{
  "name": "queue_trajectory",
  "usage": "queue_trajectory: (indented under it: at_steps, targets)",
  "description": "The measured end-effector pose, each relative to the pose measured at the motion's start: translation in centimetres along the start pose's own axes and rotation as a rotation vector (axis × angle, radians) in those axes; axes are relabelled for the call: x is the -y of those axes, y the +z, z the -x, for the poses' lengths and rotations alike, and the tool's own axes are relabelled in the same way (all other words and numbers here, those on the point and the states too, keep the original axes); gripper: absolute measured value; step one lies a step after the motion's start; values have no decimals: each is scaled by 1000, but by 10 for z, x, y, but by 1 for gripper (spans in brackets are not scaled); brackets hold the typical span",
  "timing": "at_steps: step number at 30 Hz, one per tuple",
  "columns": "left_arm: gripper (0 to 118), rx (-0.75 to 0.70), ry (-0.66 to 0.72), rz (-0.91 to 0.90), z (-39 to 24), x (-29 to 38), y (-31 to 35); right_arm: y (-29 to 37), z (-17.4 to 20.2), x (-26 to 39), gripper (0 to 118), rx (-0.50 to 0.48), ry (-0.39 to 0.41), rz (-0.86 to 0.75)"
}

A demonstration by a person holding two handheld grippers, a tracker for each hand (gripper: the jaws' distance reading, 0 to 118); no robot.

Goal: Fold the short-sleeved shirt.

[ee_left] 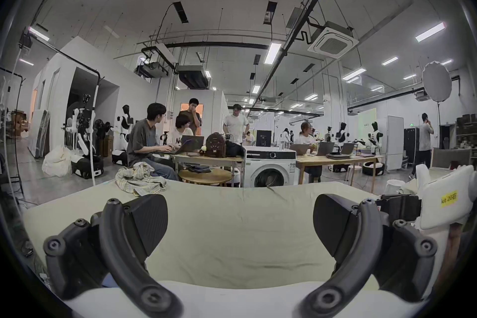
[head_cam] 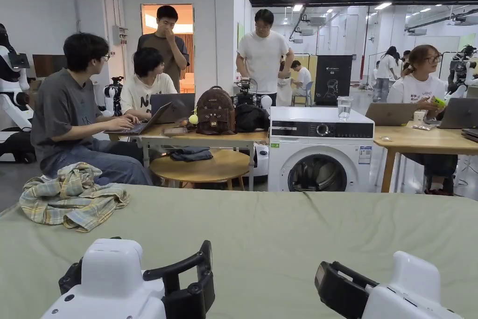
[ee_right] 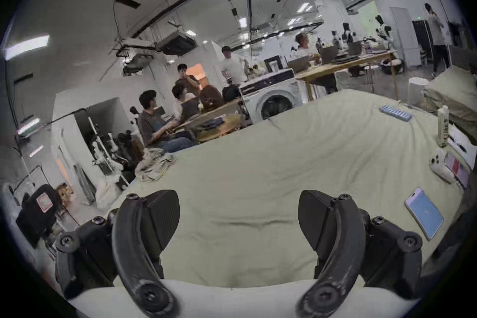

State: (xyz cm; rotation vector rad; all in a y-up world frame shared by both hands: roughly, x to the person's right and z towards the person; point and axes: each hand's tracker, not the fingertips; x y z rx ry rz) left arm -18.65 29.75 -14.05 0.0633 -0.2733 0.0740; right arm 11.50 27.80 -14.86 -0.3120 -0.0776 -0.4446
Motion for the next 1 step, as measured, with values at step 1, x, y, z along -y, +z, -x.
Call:
queue_trajectory:
  at_steps: [1]
  targets:
    - [112, 0, -3, -3, -1, 0, 0, 0, -2, 0, 96, -8, -3, 1]
